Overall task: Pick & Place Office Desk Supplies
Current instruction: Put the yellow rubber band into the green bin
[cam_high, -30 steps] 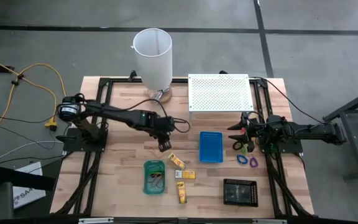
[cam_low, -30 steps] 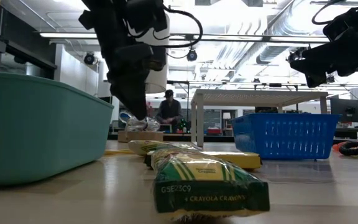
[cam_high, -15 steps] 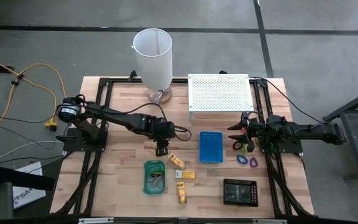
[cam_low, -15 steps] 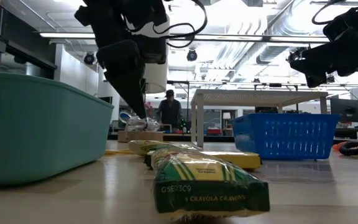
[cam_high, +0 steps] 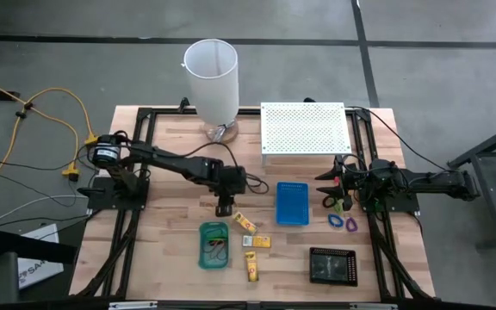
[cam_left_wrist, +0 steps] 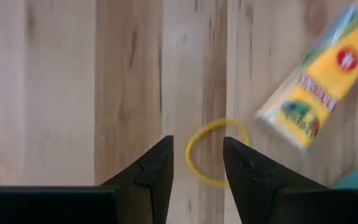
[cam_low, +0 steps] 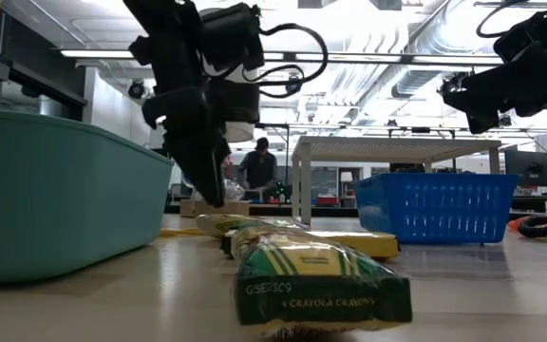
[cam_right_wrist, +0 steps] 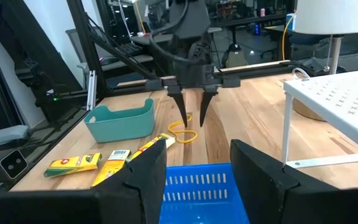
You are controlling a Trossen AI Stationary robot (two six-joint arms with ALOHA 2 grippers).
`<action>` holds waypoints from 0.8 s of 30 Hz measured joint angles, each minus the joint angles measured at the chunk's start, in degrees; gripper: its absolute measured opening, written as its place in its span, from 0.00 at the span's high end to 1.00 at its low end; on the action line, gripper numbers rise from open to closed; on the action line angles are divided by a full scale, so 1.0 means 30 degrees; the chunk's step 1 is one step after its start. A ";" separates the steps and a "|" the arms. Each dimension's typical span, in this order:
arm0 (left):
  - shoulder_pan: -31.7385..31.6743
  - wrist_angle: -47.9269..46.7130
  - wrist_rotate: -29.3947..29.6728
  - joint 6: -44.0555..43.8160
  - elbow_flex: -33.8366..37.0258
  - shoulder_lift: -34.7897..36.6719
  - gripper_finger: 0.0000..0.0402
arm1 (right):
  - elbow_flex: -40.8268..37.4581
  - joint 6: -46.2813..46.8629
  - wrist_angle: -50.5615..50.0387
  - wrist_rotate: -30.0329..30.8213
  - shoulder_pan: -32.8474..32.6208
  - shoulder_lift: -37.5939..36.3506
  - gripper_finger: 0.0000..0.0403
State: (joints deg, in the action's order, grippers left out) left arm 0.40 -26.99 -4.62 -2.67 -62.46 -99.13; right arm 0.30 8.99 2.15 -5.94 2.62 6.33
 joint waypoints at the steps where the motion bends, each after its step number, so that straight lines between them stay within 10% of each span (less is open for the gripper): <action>1: 0.0008 0.0051 -0.0007 0.0082 0.0002 -0.0100 0.67 | 0.0001 0.0000 -0.0005 -0.0005 -0.0003 -0.0007 0.59; 24: 0.0015 -0.0065 -0.0022 0.0471 0.0002 -0.1029 0.67 | 0.0005 0.0000 -0.0044 -0.0001 0.0005 0.0000 0.59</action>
State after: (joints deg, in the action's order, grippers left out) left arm 0.45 -27.18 -4.69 -1.26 -62.46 -102.21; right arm 0.32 8.99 2.02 -5.94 2.63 6.33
